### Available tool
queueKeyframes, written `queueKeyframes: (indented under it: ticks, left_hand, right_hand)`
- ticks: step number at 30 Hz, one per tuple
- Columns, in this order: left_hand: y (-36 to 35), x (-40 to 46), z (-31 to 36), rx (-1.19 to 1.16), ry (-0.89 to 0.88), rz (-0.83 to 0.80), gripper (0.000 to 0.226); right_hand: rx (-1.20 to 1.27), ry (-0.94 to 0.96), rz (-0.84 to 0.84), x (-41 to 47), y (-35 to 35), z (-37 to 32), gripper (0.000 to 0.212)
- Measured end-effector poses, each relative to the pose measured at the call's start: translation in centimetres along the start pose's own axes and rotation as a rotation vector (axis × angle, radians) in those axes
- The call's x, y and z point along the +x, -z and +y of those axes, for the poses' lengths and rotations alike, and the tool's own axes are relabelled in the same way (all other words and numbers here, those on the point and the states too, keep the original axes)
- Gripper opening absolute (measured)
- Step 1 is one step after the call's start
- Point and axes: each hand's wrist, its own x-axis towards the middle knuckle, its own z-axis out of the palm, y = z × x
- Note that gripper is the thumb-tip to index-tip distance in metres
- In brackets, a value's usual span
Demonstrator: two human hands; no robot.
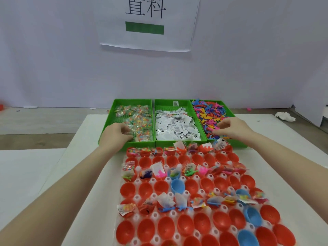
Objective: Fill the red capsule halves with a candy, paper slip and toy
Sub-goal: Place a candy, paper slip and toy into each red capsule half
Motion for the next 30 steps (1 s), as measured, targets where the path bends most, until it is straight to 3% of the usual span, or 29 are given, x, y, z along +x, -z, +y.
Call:
queueKeyframes:
  ticks: [4, 7, 12, 17, 23, 30]
  left_hand:
    - [0.0, -0.7, -0.4, -0.135, -0.064, 0.125, 0.022]
    - [0.0, -0.7, -0.6, -0.17, -0.051, 0.184, 0.023]
    - [-0.5, -0.7, -0.8, -0.133, -0.107, 0.297, 0.028]
    - [-0.8, -1.0, -1.1, -0.002, -0.249, 0.386, 0.024]
    - [-0.9, -0.8, -1.1, -0.025, -0.205, 0.333, 0.029]
    - [-1.0, -0.7, -1.1, 0.027, -0.182, 0.299, 0.025]
  right_hand:
    - [-0.152, 0.042, -0.015, 0.9, -0.9, 0.0, 0.051]
    - [-0.189, 0.058, 0.067, 1.1, -1.3, 0.4, 0.029]
    - [-0.114, 0.056, 0.246, 1.0, -1.1, 0.6, 0.04]
    - [0.018, 0.061, 0.344, 0.6, -0.8, 0.4, 0.016]
    - [0.221, -0.046, 0.338, 0.8, -0.6, -0.2, 0.009]
    - [0.001, -0.091, 0.249, 1.8, -0.7, 0.5, 0.025]
